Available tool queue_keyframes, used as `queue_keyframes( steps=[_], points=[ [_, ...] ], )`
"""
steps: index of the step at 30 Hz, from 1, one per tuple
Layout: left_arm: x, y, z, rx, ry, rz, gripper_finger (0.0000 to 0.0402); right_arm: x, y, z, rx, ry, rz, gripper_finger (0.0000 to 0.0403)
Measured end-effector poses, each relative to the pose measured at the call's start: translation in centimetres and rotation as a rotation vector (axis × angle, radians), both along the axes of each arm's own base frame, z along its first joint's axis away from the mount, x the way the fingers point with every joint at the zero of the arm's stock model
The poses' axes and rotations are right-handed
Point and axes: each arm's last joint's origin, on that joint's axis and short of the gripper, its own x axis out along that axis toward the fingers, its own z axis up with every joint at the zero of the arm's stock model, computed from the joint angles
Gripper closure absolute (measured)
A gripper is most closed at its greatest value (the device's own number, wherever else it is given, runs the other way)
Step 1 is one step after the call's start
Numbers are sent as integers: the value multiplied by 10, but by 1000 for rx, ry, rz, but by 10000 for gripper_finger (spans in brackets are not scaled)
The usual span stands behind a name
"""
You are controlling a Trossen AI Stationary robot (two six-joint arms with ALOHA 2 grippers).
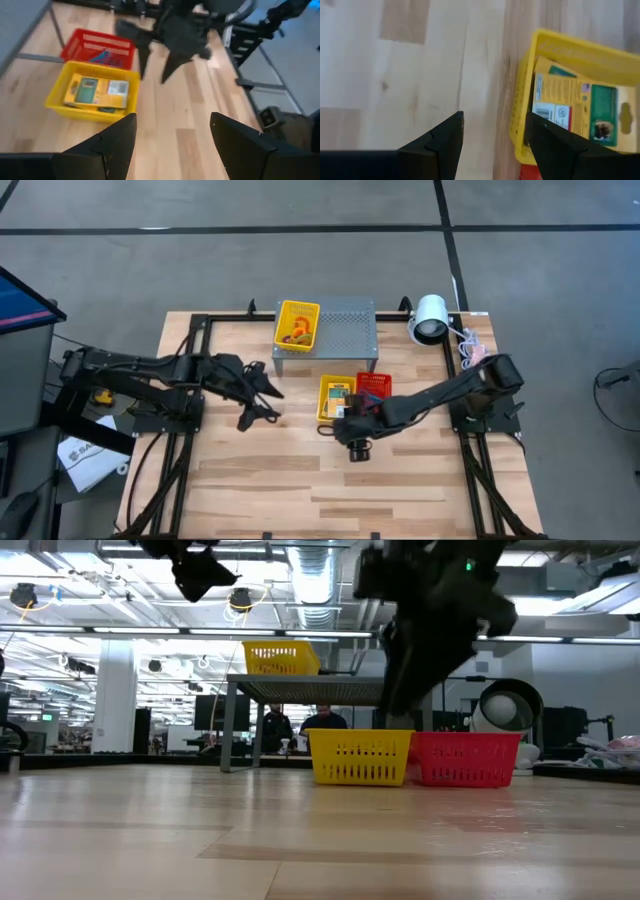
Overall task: Pick & Place Office Desk Supplies
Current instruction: Put the yellow bin on the shelf
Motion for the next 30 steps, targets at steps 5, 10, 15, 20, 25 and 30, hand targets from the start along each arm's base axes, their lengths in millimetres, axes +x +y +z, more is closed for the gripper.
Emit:
queue_keyframes(
  steps=[5, 10, 15, 20, 25, 30],
  points=[
    [-7, -10, -3, -50, -61, -25, 152, 10, -5, -17, -17, 39, -21, 198],
    [-12, -21, -5, -95, -108, -63, 152, 16, -9, -21, -15, 36, -37, 198],
    [-16, -31, -11, -130, -128, -97, 152, 18, -14, -18, -14, 5, -54, 205],
    [-17, -38, -14, -134, -136, -128, 152, 21, -18, -15, -12, 0, -67, 224],
    [-17, -42, -14, -120, -141, -114, 152, 24, -17, -10, -22, -11, -40, 234],
    [-18, -42, -14, -119, -139, -112, 152, 25, -19, -7, -31, -5, -31, 233]
  ],
)
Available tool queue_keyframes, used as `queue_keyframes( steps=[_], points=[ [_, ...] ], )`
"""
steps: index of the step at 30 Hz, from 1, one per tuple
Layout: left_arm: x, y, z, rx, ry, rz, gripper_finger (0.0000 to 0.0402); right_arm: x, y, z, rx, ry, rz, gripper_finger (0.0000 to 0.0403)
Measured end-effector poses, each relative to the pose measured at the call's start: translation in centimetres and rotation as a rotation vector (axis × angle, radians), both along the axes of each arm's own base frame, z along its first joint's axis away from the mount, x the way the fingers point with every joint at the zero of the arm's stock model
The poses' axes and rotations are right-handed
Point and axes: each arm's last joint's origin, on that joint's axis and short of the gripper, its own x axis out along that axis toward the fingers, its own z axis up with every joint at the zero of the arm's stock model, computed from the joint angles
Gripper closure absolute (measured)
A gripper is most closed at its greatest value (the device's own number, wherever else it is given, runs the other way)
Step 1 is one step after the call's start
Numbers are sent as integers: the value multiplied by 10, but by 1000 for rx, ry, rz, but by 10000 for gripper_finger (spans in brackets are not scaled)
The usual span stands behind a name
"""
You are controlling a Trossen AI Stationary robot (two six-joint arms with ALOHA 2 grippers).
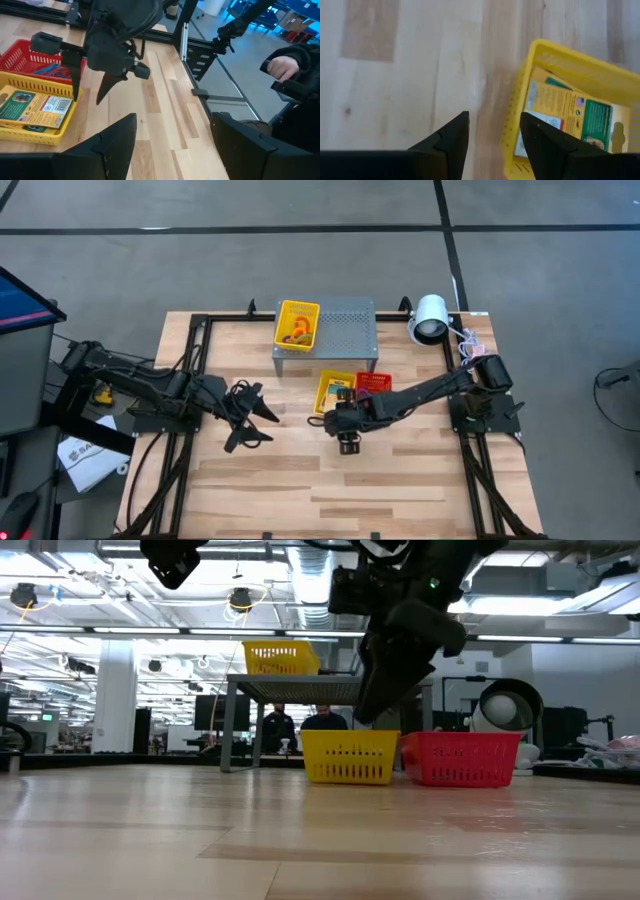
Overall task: Pick & Place Office Desk Supplies
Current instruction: Put the yellow bin on the shelf
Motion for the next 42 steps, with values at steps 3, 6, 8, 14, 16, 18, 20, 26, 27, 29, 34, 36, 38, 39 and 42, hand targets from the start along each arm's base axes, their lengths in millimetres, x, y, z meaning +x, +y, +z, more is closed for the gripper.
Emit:
queue_keyframes(
  steps=[3, 6, 8, 14, 16, 18, 20, 26, 27, 29, 34, 36, 38, 39, 42],
  points=[
    [0, 0, 0, 0, 0, 0, 152, 0, -5, -1, -15, 9, -12, 233],
    [0, 0, 0, -3, 2, 1, 152, 1, -10, 0, -21, 7, -27, 232],
    [0, 0, 0, -14, 7, 5, 152, 2, -14, 0, -21, 7, -38, 232],
    [0, 0, 0, -20, 9, 7, 152, 3, -17, -3, -16, 10, -46, 232],
    [0, 0, 0, -19, 12, 8, 152, 5, -16, -5, 0, 3, -38, 232],
    [0, 0, -1, -18, 13, 8, 152, 5, -15, -8, 4, 17, -35, 232],
    [0, 0, -1, -18, 13, 8, 152, 6, -15, -9, 9, 11, -40, 232],
    [0, 0, -1, -19, 13, 7, 152, 9, -15, -16, 8, 19, -42, 232],
    [0, 0, -1, -19, 13, 7, 152, 8, -15, -17, 8, 24, -43, 232],
    [0, 0, -1, -19, 13, 7, 152, 11, -14, -20, 12, 13, -47, 232],
    [0, 0, -1, -19, 22, 8, 152, 12, -14, -27, 15, 38, -56, 245],
    [0, 0, -1, -19, 22, 8, 152, 10, -15, -28, 12, 56, -57, 255],
    [0, 0, -1, -22, 25, 10, 152, 11, -14, -27, 16, 43, -59, 271],
    [0, 0, -1, -23, 25, 10, 152, 11, -14, -27, 16, 43, -59, 280],
    [-1, 0, -2, -24, 31, 11, 152, 11, -14, -27, 15, 43, -59, 314]
  ],
)
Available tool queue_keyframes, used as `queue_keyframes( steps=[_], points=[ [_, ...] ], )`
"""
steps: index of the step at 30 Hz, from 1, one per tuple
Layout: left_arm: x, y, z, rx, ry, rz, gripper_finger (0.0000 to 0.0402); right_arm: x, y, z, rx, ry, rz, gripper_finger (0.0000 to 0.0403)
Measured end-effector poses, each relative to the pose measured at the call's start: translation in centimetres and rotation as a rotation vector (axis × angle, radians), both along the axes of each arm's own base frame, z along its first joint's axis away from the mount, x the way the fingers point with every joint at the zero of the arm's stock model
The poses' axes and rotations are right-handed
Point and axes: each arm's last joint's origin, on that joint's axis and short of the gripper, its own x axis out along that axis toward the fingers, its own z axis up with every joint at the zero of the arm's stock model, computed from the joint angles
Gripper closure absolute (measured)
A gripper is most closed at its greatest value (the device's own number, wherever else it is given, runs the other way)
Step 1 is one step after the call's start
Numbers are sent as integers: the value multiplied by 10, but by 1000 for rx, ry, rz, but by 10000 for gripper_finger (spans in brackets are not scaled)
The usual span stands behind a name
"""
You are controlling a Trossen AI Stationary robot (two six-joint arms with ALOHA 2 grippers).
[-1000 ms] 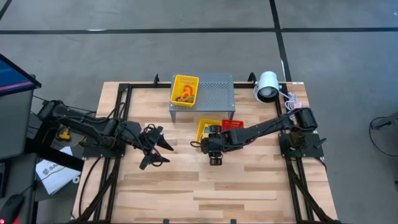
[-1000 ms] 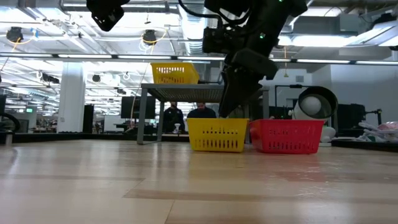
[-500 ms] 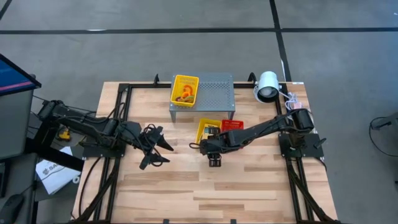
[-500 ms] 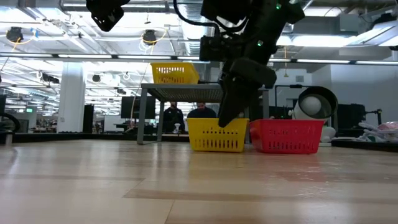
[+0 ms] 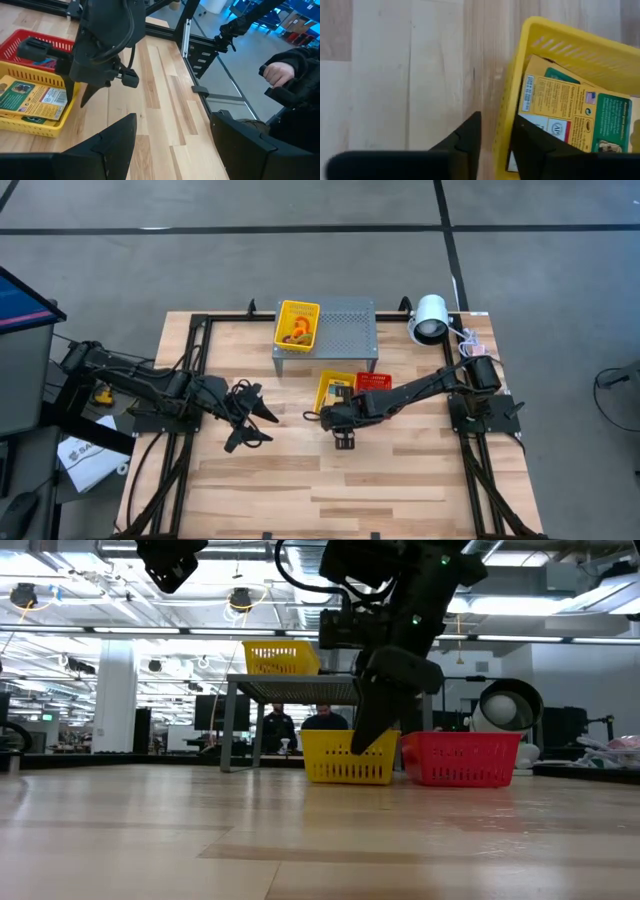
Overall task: Pick & Place Office Desk Supplies
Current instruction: Put the yellow bin on the shelf
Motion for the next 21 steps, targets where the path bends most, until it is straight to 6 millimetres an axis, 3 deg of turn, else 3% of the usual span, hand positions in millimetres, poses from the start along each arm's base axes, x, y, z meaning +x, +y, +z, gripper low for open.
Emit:
queue_keyframes(
  steps=[7, 21],
  points=[
    [0, 0, 0, 0, 0, 0, 152, -1, -1, 0, -4, 6, -2, 395],
    [0, 0, 0, 0, 1, 0, 152, -2, 2, 0, -5, 13, 9, 399]
  ],
)
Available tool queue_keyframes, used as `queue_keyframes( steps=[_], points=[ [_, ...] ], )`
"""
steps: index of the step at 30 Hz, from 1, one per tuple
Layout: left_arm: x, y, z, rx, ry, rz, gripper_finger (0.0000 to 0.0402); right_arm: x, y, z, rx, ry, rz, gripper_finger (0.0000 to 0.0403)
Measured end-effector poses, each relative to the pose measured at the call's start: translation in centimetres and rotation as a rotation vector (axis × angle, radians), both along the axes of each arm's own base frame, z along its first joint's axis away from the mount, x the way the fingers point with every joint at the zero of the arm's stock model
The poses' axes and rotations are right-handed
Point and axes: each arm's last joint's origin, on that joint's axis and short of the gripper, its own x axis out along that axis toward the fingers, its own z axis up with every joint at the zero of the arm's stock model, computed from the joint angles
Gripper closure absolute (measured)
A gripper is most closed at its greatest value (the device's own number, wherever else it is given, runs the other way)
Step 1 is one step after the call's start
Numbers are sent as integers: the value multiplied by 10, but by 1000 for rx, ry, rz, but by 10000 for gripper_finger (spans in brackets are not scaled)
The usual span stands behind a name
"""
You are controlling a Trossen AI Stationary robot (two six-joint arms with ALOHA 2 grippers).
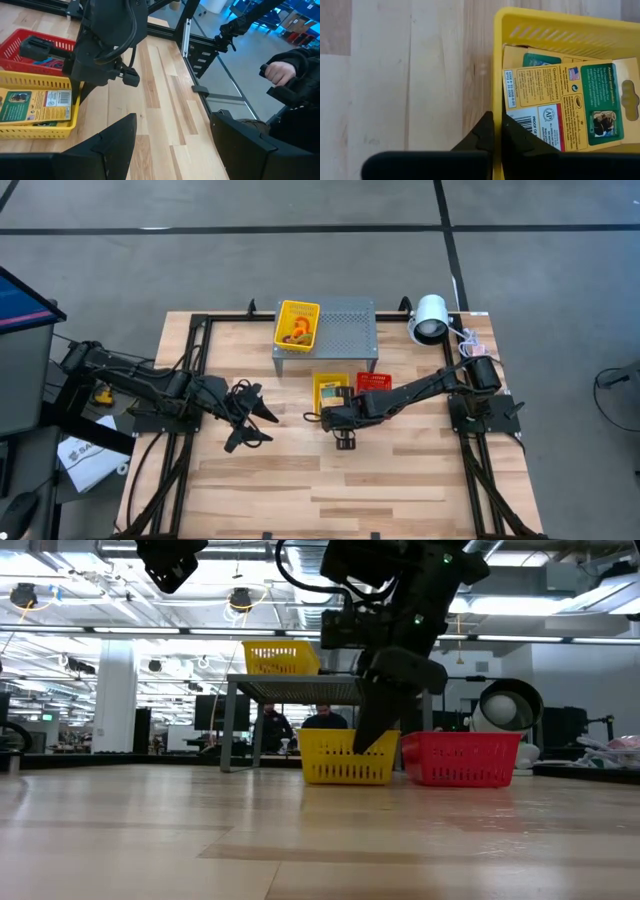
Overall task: Pick & Place Office Desk Supplies
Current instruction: Put the yellow bin on the shelf
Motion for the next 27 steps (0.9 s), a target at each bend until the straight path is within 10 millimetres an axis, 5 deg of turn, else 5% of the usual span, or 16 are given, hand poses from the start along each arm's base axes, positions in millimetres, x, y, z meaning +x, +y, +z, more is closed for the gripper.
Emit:
queue_keyframes(
  steps=[27],
  points=[
    [-1, 0, -2, 5, 18, 0, 152, 6, 48, 75, -48, 5, 66, 402]
  ],
)
